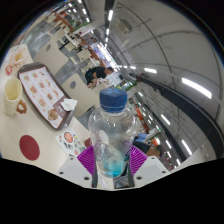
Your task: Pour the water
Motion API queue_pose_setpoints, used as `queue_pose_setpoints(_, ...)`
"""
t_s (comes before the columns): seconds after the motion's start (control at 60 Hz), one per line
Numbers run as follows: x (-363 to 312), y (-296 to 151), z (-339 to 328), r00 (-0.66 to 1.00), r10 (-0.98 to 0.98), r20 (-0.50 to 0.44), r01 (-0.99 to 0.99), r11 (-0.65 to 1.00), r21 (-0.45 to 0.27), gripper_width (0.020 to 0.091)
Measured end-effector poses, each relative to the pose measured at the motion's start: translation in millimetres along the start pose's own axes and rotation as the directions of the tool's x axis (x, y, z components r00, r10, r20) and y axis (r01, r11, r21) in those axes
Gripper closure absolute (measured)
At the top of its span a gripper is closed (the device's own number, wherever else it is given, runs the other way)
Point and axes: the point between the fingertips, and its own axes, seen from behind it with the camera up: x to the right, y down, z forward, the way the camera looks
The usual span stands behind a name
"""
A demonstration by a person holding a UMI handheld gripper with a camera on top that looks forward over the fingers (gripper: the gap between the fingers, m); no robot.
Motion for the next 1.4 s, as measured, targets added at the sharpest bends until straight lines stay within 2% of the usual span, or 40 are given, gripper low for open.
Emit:
queue_pose_setpoints(0.133, -36, -72, -12, 0.946, -0.313, -0.087, 0.317, 0.948, 0.038, 0.0699)
queue_pose_setpoints(0.283, -88, -124, -24, 0.753, -0.638, -0.162, 0.651, 0.758, 0.039, 0.0694)
queue_pose_setpoints(0.483, -150, -139, -23, 0.49, -0.852, -0.184, 0.87, 0.489, 0.055, 0.0694)
queue_pose_setpoints(0.633, -159, -130, -20, 0.498, -0.855, -0.148, 0.867, 0.493, 0.068, 0.0694)
queue_pose_setpoints(0.717, -149, -130, -23, 0.595, -0.795, -0.118, 0.804, 0.59, 0.077, 0.0694)
queue_pose_setpoints(0.8, -134, -135, -28, 0.76, -0.647, -0.064, 0.649, 0.751, 0.118, 0.0695)
queue_pose_setpoints(0.917, -116, -139, -38, 0.947, -0.314, 0.068, 0.301, 0.94, 0.158, 0.0692)
queue_pose_setpoints(1.017, -105, -135, -47, 0.978, 0.013, 0.208, -0.042, 0.99, 0.138, 0.0692)
queue_pose_setpoints(1.117, -120, -119, -48, 0.891, 0.305, 0.337, -0.34, 0.939, 0.048, 0.0695)
queue_pose_setpoints(1.2, -143, -100, -42, 0.781, 0.478, 0.402, -0.502, 0.863, -0.05, 0.0694)
queue_pose_setpoints(1.267, -160, -84, -37, 0.704, 0.564, 0.431, -0.581, 0.807, -0.107, 0.0694)
queue_pose_setpoints(1.4, -200, -55, -25, 0.634, 0.624, 0.457, -0.624, 0.762, -0.174, 0.0694)
